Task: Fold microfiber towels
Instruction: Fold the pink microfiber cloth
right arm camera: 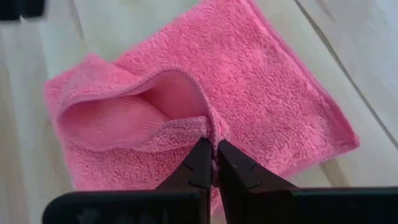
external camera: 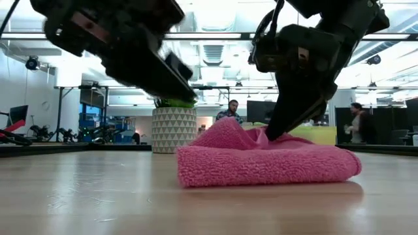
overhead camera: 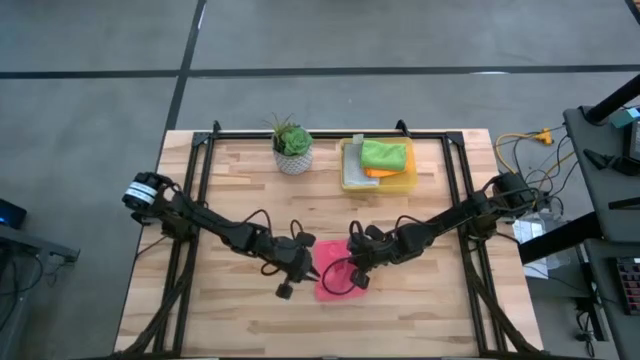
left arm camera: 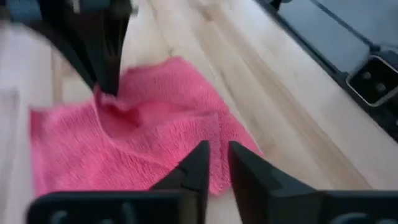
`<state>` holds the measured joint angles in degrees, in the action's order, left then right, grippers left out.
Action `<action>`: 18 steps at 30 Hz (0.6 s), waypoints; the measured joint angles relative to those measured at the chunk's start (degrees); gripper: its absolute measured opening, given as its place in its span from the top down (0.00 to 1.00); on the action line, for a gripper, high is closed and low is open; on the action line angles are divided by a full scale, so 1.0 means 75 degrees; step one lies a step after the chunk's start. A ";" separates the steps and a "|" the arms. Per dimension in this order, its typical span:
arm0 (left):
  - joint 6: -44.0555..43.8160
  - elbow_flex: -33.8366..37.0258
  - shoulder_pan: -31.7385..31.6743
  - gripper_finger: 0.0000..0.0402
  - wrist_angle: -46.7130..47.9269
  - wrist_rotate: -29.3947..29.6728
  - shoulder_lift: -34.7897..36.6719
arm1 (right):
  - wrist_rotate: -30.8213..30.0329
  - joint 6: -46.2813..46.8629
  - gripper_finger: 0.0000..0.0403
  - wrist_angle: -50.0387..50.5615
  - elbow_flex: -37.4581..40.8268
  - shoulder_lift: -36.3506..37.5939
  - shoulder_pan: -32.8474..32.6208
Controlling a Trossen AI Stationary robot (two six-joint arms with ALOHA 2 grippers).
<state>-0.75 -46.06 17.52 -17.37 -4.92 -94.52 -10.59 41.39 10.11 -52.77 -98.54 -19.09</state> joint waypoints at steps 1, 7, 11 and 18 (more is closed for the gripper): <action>-0.0317 -0.0038 0.0000 0.86 -0.0027 0.0006 -0.0132 | 0.0000 0.0023 0.98 0.0000 0.0023 0.0000 -0.0003; -0.1318 -0.0478 0.0014 0.63 -0.0415 0.0078 -0.0970 | 0.0012 0.0084 0.98 0.0004 0.0069 0.0000 0.0000; -0.1470 -0.0931 0.0015 0.53 -0.0395 0.0122 -0.1465 | 0.0064 0.0081 0.98 0.0000 0.0069 0.0002 0.0000; -0.2248 -0.1733 0.0015 0.57 0.0917 0.1158 -0.1808 | 0.0267 -0.0051 0.98 0.0000 0.0072 0.0003 0.0000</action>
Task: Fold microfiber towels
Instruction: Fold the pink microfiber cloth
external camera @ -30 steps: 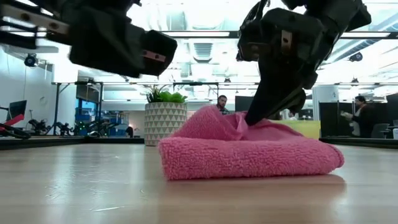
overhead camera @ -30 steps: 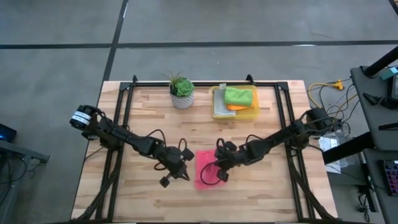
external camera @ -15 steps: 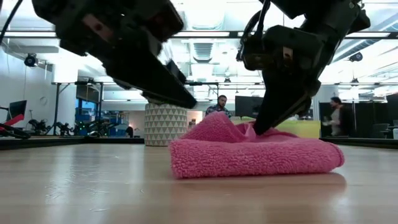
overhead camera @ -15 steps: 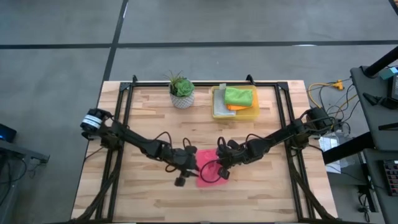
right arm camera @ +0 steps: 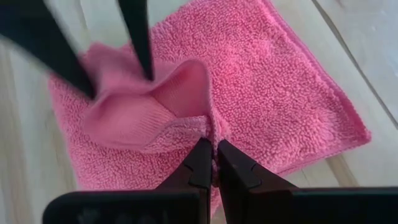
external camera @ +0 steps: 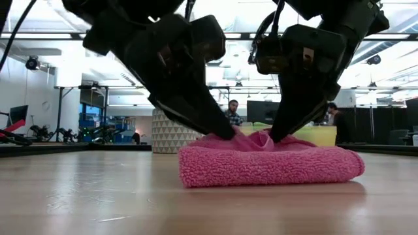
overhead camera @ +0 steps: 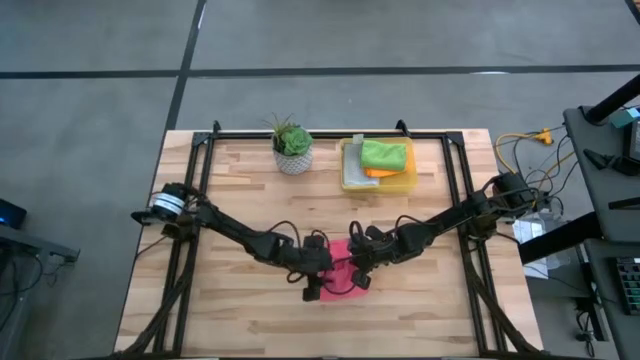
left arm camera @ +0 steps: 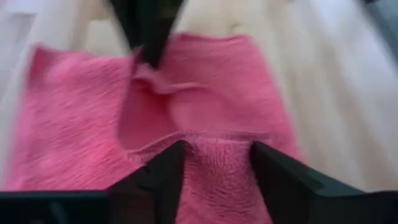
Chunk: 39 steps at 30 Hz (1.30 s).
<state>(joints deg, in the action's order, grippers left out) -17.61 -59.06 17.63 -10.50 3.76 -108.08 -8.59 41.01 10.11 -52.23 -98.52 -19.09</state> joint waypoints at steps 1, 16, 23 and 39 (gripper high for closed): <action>0.0010 -0.0077 0.0000 0.62 0.0292 0.0141 0.0029 | 0.0004 -0.0040 0.98 0.0003 0.0000 0.0000 -0.0003; 0.0420 -0.0089 0.0000 0.99 0.0977 0.0090 0.0931 | 0.0113 -0.0370 0.98 0.0753 0.0055 0.0561 0.0026; 0.0426 0.0170 -0.0003 1.00 0.1191 0.0785 0.0957 | -0.0057 -0.0681 0.98 0.0879 0.0184 0.0775 0.0337; 0.0469 0.0188 -0.0145 1.00 0.1943 0.2422 0.0934 | -0.0060 -0.1071 0.96 0.0662 0.0224 0.0668 0.1214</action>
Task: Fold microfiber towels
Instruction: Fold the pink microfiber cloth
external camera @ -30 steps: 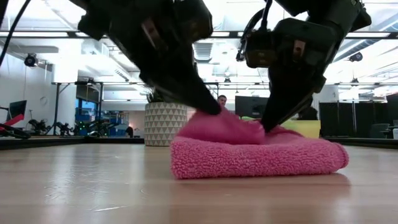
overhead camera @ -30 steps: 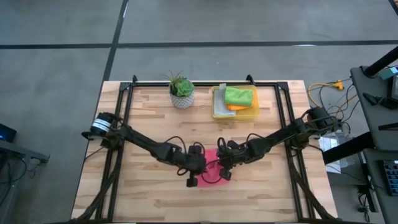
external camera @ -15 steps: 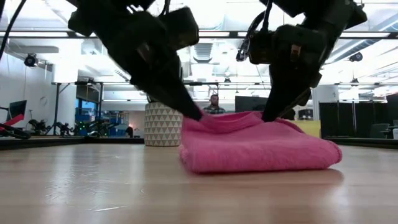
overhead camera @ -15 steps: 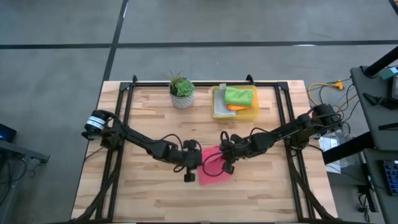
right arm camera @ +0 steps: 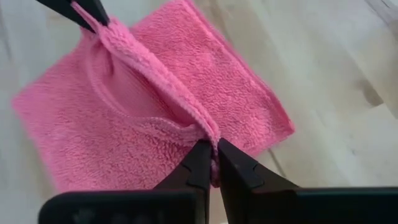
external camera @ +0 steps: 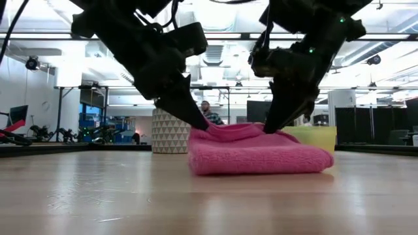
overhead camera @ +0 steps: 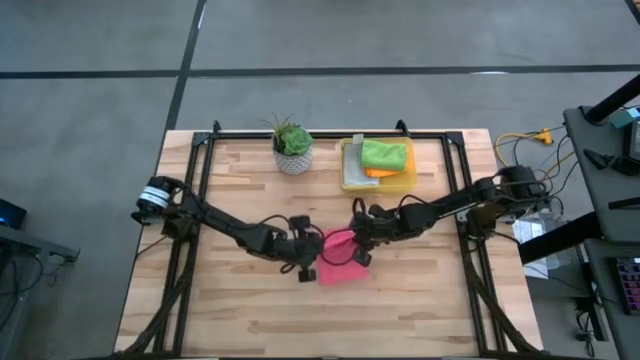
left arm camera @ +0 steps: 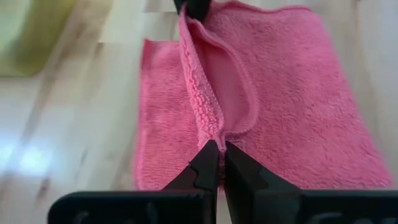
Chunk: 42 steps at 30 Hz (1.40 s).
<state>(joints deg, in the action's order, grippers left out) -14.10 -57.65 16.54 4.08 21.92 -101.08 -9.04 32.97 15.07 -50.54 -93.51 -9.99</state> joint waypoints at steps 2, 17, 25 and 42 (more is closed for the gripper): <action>0.0001 0.0000 -0.0056 1.00 0.0003 0.0172 0.0000 | 0.0000 0.0004 0.95 0.0003 0.0000 -0.0060 0.0094; -0.0002 0.0033 -0.0759 1.00 0.0399 0.0378 -0.0003 | -0.0778 -0.0247 0.65 -0.0317 0.0257 0.0587 0.0552; -0.0002 0.0406 -0.0903 1.00 0.0399 0.0378 -0.0006 | 0.0095 -0.1599 0.53 -0.1106 0.0388 0.0545 0.0410; -0.0992 0.0533 -0.1096 1.00 0.1287 0.2452 0.0152 | 0.0678 -0.3109 0.61 -0.1999 0.0349 -0.1253 0.0322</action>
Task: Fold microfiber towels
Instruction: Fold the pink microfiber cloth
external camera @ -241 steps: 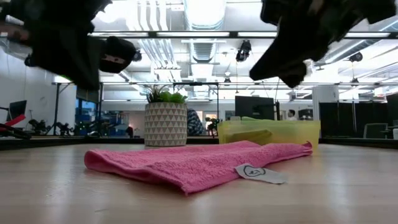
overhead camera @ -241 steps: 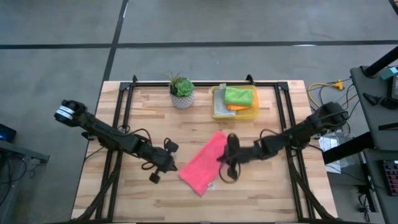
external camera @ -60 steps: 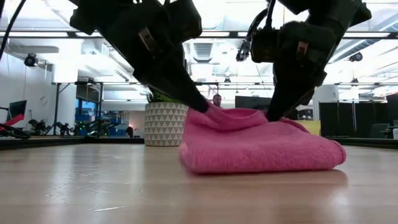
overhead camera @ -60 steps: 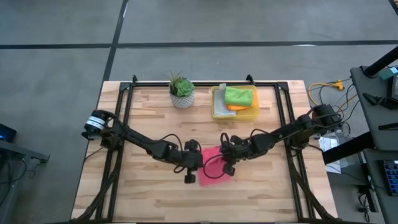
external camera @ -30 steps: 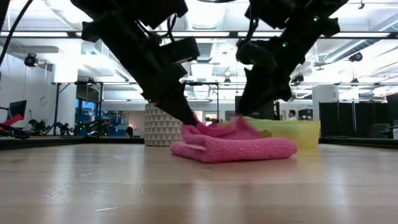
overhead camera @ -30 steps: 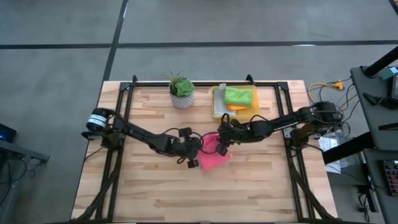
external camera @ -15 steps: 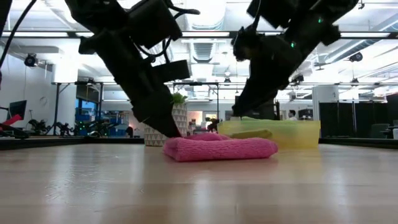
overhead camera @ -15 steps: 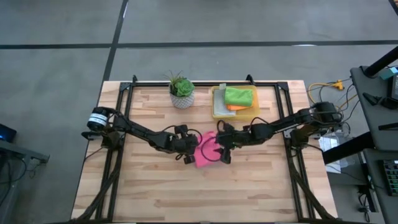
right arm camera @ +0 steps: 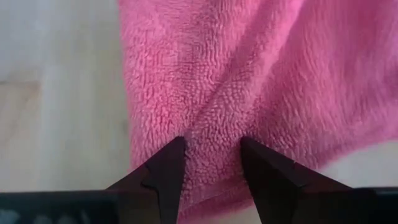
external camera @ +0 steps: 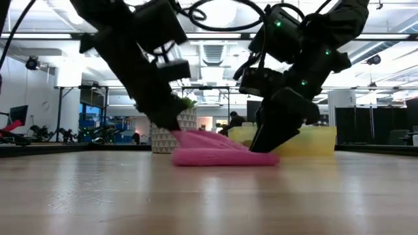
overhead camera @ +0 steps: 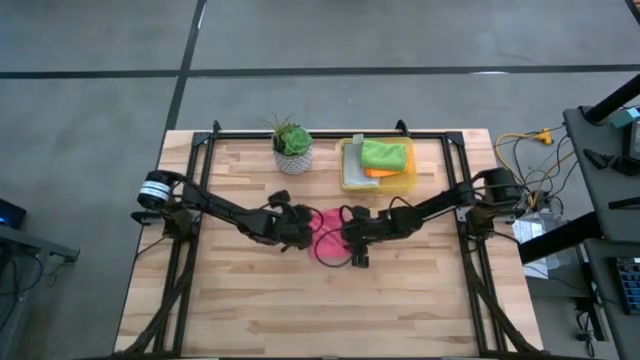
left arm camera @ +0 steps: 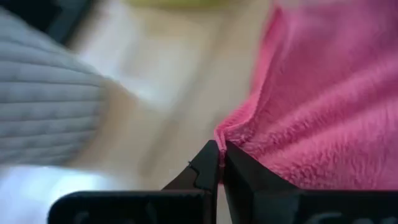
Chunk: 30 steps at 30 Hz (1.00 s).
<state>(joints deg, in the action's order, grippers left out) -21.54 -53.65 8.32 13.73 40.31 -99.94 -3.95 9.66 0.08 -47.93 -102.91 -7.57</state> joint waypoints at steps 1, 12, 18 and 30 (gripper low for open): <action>-0.0194 -0.0008 0.0003 1.00 0.0139 0.0290 0.0107 | -0.0018 0.0023 0.61 -0.0004 -0.0002 0.0003 0.0009; 0.0396 0.0037 -0.0025 1.00 0.0265 0.0313 0.0746 | -0.0264 0.0078 0.62 0.0180 0.0039 0.0934 0.0173; 0.0468 0.0048 -0.0050 1.00 0.0264 0.0268 0.0745 | -0.0273 0.0044 0.62 0.0139 -0.0081 0.1046 0.0450; 0.1282 0.0088 -0.0210 0.93 0.0249 -0.0698 0.0658 | 0.0074 -0.0493 0.62 -0.0145 -0.0856 0.0207 0.1072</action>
<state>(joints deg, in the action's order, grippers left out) -11.92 -52.99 6.74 15.59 35.08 -95.00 -3.40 5.96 -1.01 -54.35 -101.36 0.47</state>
